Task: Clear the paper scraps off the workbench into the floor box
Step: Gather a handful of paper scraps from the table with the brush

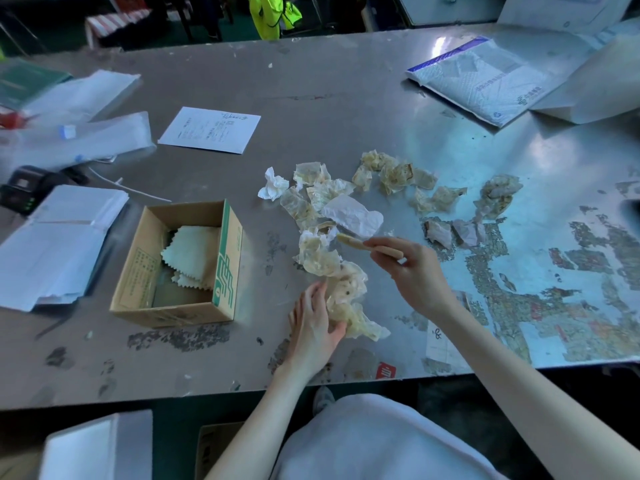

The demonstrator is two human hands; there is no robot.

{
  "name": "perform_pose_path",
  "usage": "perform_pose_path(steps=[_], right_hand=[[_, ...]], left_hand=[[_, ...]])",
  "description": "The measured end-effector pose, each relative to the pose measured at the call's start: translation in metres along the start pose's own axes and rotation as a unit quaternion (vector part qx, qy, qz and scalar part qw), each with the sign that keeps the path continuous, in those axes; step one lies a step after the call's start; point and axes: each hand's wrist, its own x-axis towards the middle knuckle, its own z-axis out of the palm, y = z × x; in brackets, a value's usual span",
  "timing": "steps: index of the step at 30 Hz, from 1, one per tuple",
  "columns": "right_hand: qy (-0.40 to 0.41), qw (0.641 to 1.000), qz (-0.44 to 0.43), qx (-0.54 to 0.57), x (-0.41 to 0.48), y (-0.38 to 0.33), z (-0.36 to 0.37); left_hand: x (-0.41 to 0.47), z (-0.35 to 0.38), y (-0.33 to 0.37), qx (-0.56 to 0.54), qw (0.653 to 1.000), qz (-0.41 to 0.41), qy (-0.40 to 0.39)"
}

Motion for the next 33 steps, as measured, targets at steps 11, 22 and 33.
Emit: perform_pose_path(steps=[11,22,33], right_hand=[[-0.174,0.971,-0.057,-0.154,0.015,0.013,0.013],[-0.161,0.978,0.003,-0.135,-0.012,0.018,-0.020],[-0.015,0.995,-0.025,-0.099,0.010,0.007,-0.023]], left_hand=[[-0.001,0.003,-0.001,0.021,0.999,0.004,0.043],[0.000,0.009,0.000,0.030,0.998,-0.004,0.062],[-0.014,0.008,0.008,-0.090,0.996,-0.011,0.014]])
